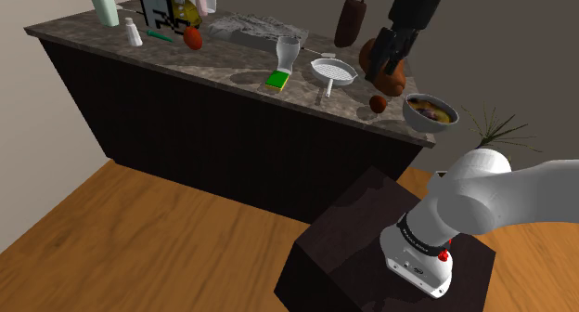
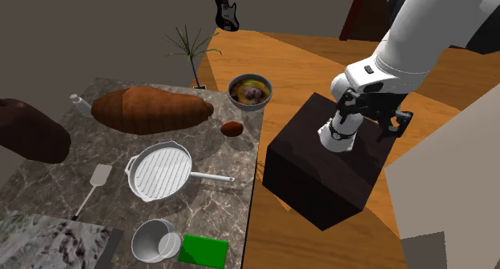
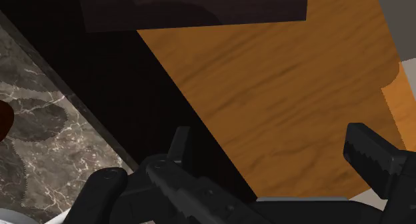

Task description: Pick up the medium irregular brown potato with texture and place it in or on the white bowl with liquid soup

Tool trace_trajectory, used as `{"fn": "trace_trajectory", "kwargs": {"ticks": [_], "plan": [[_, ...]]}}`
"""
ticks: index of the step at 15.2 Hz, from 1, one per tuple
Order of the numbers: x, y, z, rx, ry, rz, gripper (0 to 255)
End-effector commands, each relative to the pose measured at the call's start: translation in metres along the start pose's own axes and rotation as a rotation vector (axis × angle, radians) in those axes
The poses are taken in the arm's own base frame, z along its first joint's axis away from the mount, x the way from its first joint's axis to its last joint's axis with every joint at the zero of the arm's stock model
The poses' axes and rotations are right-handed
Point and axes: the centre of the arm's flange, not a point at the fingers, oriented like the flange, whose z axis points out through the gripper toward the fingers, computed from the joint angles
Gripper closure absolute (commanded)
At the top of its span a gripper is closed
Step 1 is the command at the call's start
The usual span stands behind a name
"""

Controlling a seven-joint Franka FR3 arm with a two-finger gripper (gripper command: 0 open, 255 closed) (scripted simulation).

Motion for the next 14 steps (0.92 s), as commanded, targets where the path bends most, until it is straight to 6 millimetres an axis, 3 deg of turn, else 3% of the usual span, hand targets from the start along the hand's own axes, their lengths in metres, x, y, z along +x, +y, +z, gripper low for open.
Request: {"fn": "trace_trajectory", "kwargs": {"ticks": [1, 14], "plan": [[0.0, 0.0, 0.0, 0.0, 0.0, 0.0, 0], [0.053, 0.128, 0.083, -0.066, 0.036, 0.203, 0]]}}
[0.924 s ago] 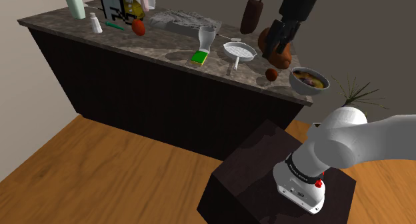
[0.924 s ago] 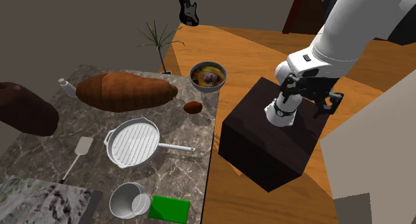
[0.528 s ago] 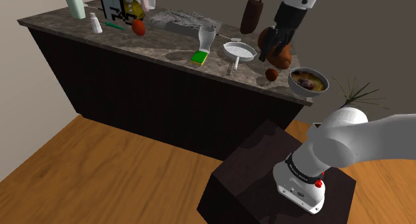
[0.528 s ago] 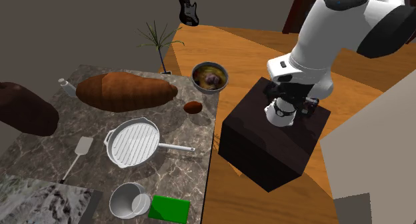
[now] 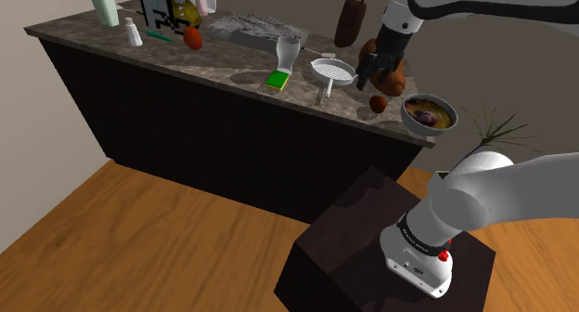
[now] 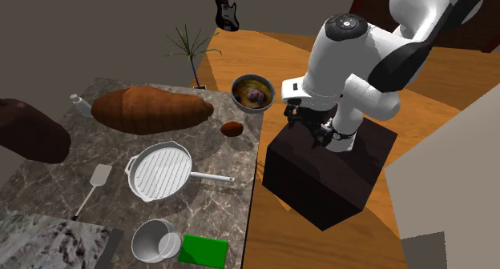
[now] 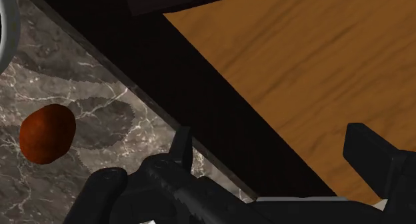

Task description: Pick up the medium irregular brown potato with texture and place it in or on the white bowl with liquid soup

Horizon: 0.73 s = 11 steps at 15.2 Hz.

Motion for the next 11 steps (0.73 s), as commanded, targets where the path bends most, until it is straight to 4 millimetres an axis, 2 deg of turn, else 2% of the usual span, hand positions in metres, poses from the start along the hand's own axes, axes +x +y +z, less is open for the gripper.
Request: {"fn": "trace_trajectory", "kwargs": {"ticks": [1, 11], "plan": [[0.01, 0.02, 0.012, -0.011, 0.007, 0.032, 0], [0.051, 0.119, 0.075, -0.062, 0.035, 0.188, 0]]}}
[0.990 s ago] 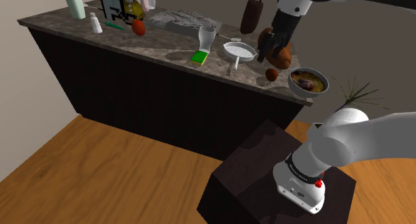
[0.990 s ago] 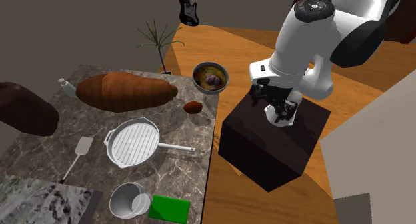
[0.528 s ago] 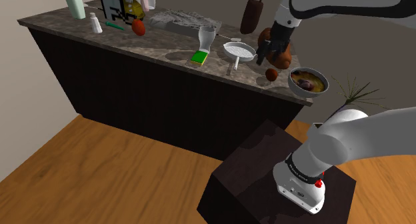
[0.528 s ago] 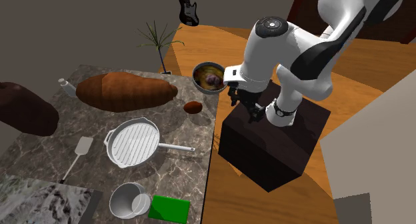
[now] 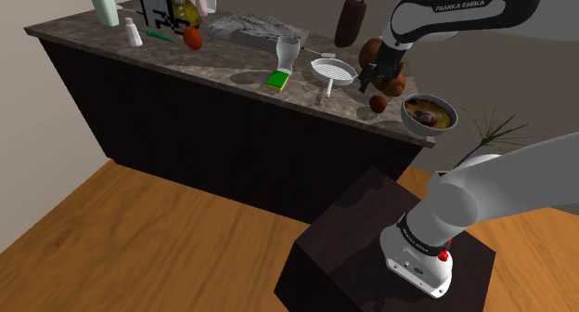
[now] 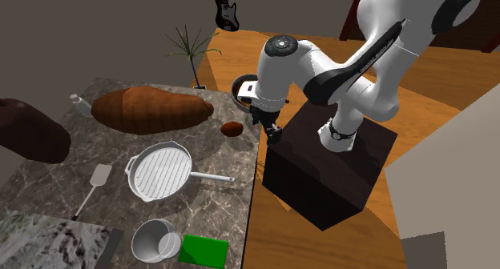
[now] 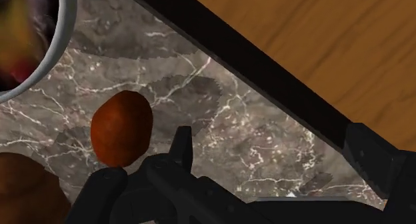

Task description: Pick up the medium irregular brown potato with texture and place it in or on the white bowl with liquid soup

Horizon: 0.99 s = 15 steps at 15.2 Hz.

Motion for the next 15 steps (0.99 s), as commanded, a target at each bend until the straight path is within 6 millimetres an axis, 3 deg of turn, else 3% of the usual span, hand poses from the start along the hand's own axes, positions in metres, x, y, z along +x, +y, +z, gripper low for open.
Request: {"fn": "trace_trajectory", "kwargs": {"ticks": [1, 12, 15], "plan": [[0.009, 0.018, 0.015, -0.011, 0.007, 0.032, 0], [0.052, 0.125, 0.083, -0.066, 0.037, 0.201, 0], [0.052, 0.126, 0.099, -0.066, 0.037, 0.201, 0]]}}
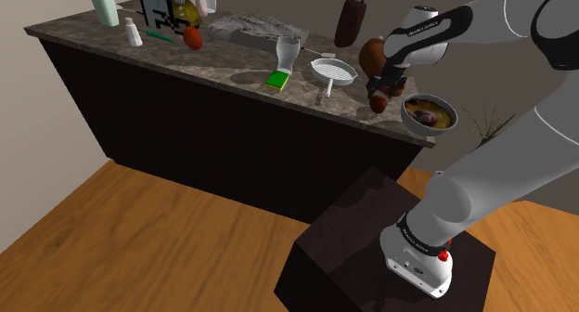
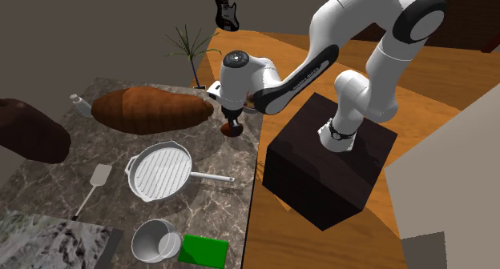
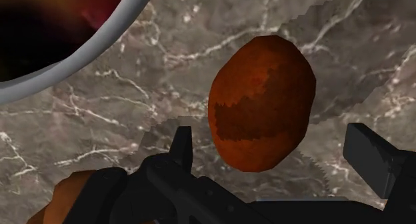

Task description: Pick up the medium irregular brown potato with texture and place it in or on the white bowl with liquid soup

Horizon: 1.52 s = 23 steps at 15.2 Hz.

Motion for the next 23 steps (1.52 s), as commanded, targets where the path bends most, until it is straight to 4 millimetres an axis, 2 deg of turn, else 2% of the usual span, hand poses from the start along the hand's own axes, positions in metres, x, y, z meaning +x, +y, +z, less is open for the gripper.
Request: {"fn": "trace_trajectory", "kwargs": {"ticks": [1, 5, 12, 13, 22, 23], "plan": [[0.0, 0.002, 0.009, -0.001, 0.001, 0.002, 0], [0.0, 0.002, 0.028, -0.001, 0.001, 0.002, 0], [0.0, 0.002, 0.028, -0.001, 0.001, 0.002, 0], [0.0, 0.002, 0.028, -0.001, 0.001, 0.002, 255], [0.0, 0.002, 0.028, -0.001, 0.001, 0.002, 255], [0.001, 0.002, 0.023, -0.001, 0.001, 0.002, 255]]}}
